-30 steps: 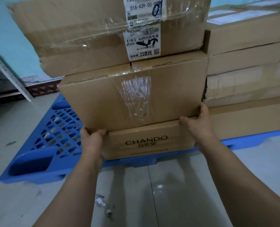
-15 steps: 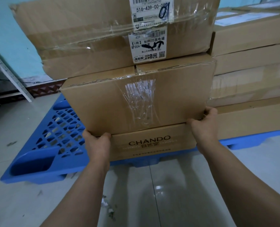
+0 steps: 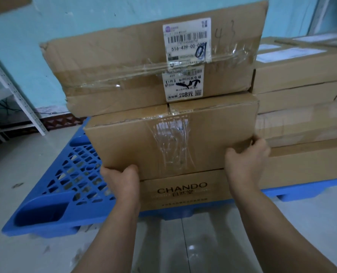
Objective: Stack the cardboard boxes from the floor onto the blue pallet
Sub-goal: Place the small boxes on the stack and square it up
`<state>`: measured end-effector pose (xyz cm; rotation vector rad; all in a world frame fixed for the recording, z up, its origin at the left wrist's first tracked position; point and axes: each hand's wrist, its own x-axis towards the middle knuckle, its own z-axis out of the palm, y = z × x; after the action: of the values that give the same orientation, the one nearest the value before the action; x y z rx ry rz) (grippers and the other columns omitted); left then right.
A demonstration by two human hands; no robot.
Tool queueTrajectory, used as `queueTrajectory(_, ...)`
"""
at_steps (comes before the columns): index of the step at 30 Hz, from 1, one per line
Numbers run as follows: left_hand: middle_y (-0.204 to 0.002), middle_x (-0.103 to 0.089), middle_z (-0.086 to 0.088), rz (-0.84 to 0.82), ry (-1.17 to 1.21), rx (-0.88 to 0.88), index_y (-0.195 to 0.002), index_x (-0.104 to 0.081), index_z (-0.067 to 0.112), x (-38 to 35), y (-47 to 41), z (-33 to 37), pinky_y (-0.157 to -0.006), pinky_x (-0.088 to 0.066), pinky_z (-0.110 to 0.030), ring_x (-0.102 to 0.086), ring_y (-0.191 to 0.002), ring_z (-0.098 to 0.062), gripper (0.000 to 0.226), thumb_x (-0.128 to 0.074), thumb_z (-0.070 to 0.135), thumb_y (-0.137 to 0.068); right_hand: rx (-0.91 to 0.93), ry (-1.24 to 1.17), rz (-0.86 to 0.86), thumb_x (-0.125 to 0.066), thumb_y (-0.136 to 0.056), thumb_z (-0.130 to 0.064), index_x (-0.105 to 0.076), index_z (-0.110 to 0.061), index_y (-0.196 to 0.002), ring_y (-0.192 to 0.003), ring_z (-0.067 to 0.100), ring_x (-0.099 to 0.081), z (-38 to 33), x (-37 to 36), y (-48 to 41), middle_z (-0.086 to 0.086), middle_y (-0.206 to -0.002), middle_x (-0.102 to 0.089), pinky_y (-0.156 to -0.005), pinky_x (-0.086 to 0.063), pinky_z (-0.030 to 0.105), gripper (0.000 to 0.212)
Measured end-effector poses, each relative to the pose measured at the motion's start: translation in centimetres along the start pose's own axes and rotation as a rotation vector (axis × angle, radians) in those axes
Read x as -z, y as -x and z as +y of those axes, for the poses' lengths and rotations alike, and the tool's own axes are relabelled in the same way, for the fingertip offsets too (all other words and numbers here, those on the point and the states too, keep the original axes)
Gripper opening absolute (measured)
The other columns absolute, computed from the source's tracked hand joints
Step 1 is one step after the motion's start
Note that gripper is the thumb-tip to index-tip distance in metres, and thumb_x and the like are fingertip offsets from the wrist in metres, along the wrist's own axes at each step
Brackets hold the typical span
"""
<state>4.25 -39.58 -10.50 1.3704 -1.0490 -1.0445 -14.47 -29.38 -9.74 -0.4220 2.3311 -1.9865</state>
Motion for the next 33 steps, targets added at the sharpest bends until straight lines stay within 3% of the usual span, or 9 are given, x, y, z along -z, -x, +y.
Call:
queueTrajectory(2, -0.124, -0.05, 0.0, 0.042, 0.077, -0.102, -0.142, -0.03, 0.019, -0.3, 0.2, 2.0, -0.086, -0.043, -0.035, -0.053, -0.109, -0.019, 0.073, -0.058, 0.001, -0.077, 0.134, -0.055, 0.042, -0.064, -0.077, -0.003, -0.04, -0.009, -0.138, -0.13, 0.027, -0.041, -2.6, 0.4, 0.3, 0.011, -0.136, -0.041, -0.111, -0.034, 0.043, 0.066)
queueTrajectory(4, -0.138, -0.045, -0.001, 0.049, 0.132, -0.174, -0.149, -0.024, 0.023, -0.2, 0.0, 4.2, -0.101, -0.041, -0.039, -0.048, -0.121, -0.019, 0.081, -0.061, 0.006, -0.08, 0.225, -0.075, 0.028, -0.066, -0.079, -0.008, -0.035, -0.012, -0.141, -0.134, 0.025, -0.037, -5.0, 1.0, 0.1, 0.008, -0.141, -0.039, -0.114, -0.031, 0.043, 0.069)
queueTrajectory(8, -0.152, -0.036, 0.0, -0.005, 0.146, -0.306, -0.153, -0.019, 0.029, 1.1, -1.1, 8.5, -0.116, -0.03, -0.046, -0.037, -0.138, -0.02, 0.082, -0.064, 0.016, -0.086, 0.344, -0.054, -0.12, -0.068, -0.085, -0.021, -0.023, -0.019, -0.15, -0.139, 0.019, -0.033, -8.2, 2.5, -1.0, 0.0, -0.151, -0.033, -0.116, -0.028, 0.04, 0.079)
queueTrajectory(14, -0.139, -0.05, 0.004, -0.227, 0.25, -0.341, -0.153, -0.022, 0.028, 3.2, -1.9, 12.6, -0.105, -0.042, -0.035, -0.053, -0.124, -0.016, 0.084, -0.066, 0.01, -0.084, 0.371, -0.073, -0.292, -0.071, -0.078, -0.032, -0.02, -0.033, -0.151, -0.139, 0.014, -0.036, -9.5, 2.3, -3.0, -0.008, -0.152, -0.033, -0.113, -0.034, 0.044, 0.089)
queueTrajectory(18, -0.13, -0.053, 0.013, -0.25, 0.312, -0.218, -0.151, -0.026, 0.026, 3.9, -2.9, 12.0, -0.077, -0.043, -0.023, -0.055, -0.114, -0.011, 0.079, -0.065, 0.011, -0.084, 0.278, -0.096, -0.309, -0.066, -0.051, -0.057, -0.027, -0.035, -0.144, -0.134, 0.016, -0.044, -8.9, 1.5, -5.0, -0.007, -0.145, -0.045, -0.109, -0.039, 0.047, 0.103)
queueTrajectory(23, -0.131, -0.059, 0.004, -0.29, 0.305, -0.179, -0.141, -0.043, 0.028, 4.1, -4.2, 11.1, -0.069, -0.043, -0.028, -0.058, -0.106, -0.013, 0.057, -0.06, 0.011, -0.089, 0.27, -0.155, -0.337, -0.07, -0.047, -0.052, -0.033, -0.036, -0.144, -0.129, 0.016, -0.048, -9.2, 1.4, -5.9, -0.005, -0.14, -0.044, -0.108, -0.041, 0.044, 0.105)
queueTrajectory(28, -0.129, -0.056, 0.004, -0.178, 0.308, -0.225, -0.142, -0.037, 0.028, 3.2, -3.1, 10.9, -0.097, -0.044, -0.034, -0.056, -0.112, -0.014, 0.067, -0.064, 0.005, -0.086, 0.249, -0.295, -0.294, -0.071, -0.044, -0.043, -0.044, -0.039, -0.137, -0.121, 0.017, -0.055, -8.7, 1.4, -6.0, -0.002, -0.136, -0.045, -0.107, -0.043, 0.042, 0.097)
queueTrajectory(33, -0.131, -0.051, -0.006, -0.097, 0.331, -0.247, -0.133, -0.036, 0.022, 3.1, -2.2, 10.7, -0.1, -0.048, -0.035, -0.057, -0.11, -0.016, 0.064, -0.07, 0.007, -0.081, 0.25, -0.432, -0.228, -0.074, -0.044, -0.035, -0.049, -0.028, -0.136, -0.115, 0.014, -0.06, -8.4, 2.0, -5.5, 0.005, -0.137, -0.044, -0.106, -0.045, 0.038, 0.096)
